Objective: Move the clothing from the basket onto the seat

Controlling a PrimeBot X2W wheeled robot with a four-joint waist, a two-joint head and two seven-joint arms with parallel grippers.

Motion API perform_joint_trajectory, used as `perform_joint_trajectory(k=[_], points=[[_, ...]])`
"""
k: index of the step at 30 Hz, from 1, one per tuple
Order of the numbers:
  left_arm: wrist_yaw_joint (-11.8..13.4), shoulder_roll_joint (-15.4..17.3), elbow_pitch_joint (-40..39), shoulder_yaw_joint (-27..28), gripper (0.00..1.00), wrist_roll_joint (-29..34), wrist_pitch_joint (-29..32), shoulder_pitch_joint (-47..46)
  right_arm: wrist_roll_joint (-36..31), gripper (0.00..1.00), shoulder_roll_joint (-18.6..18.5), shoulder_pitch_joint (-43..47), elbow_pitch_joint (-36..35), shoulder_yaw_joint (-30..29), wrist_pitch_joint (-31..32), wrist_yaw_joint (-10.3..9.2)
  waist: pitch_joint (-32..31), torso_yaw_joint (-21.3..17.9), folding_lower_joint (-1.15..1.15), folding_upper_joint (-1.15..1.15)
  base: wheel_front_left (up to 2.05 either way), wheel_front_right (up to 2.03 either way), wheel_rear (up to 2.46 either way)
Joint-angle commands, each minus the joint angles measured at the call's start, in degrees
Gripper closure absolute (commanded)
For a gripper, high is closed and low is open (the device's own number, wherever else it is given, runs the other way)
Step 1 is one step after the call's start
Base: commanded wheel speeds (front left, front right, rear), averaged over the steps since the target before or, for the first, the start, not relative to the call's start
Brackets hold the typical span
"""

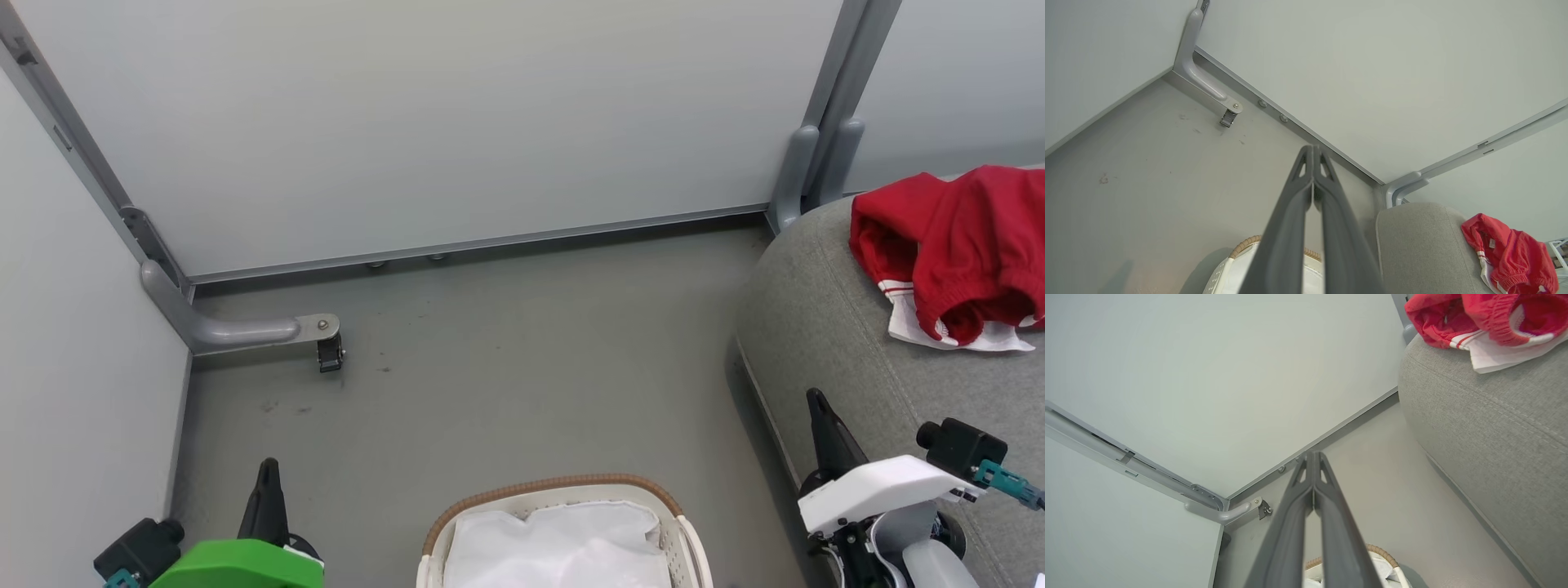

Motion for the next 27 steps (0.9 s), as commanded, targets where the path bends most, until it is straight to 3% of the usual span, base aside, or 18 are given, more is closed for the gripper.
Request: perform_joint_trajectory(k=[1,27], points=[[-0.5,0.2,-1.0,0.6,1.00,-1.8,0.4,-1.9,2.1,1.00,-0.3,-0.1,-1.1,-0.5,0.4,-0.02,0.0,0.0,0.00,0.00,0.00,0.00,0.00],[-1.9,0.3,-1.7,3.9,1.00,-17.6,5.2,-4.1,20.4,1.00,-0.4,0.4,-3.5,-2.8,5.2,-0.03,0.2,-0.1,0.00,0.00,0.00,0.00,0.00]])
